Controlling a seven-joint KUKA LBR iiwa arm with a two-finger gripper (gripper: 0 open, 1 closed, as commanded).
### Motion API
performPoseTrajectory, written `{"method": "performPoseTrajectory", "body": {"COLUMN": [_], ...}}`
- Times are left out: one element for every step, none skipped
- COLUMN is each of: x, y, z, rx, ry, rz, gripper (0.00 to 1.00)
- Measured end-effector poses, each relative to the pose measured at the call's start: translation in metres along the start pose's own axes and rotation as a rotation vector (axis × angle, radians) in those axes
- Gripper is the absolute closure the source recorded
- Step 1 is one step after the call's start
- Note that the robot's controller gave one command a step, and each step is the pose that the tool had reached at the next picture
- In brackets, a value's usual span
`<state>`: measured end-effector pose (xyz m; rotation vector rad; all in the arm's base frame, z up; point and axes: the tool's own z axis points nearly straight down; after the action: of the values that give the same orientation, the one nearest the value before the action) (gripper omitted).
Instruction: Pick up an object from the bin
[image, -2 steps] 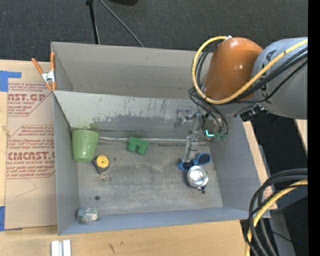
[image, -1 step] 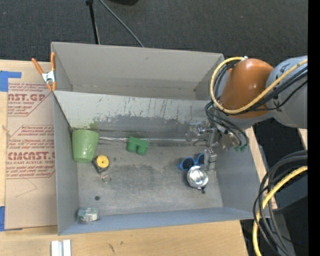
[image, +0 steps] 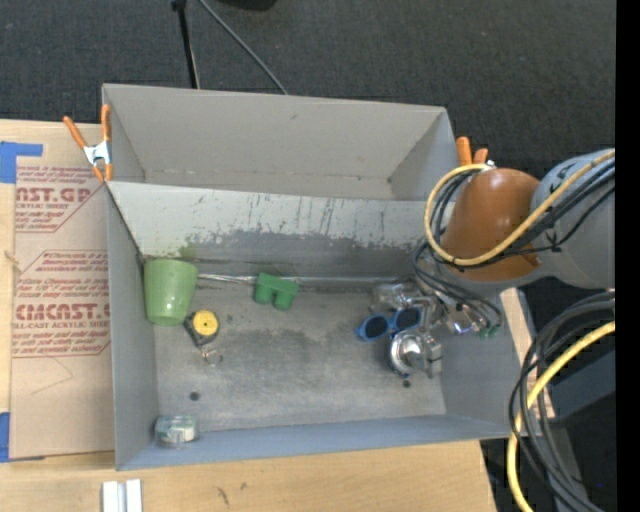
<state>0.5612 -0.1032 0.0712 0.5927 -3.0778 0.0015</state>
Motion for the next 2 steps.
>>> {"method": "performPoseTrajectory", "body": {"x": [-0.0033,-0.0017], "y": [-0.0003,0.0016], "z": [-0.0015,0.0014], "rx": [0.005,0.001], "ry": [-0.014,-0.009], "rz": [0.0,0.0], "gripper": [1.0,0.0]}}
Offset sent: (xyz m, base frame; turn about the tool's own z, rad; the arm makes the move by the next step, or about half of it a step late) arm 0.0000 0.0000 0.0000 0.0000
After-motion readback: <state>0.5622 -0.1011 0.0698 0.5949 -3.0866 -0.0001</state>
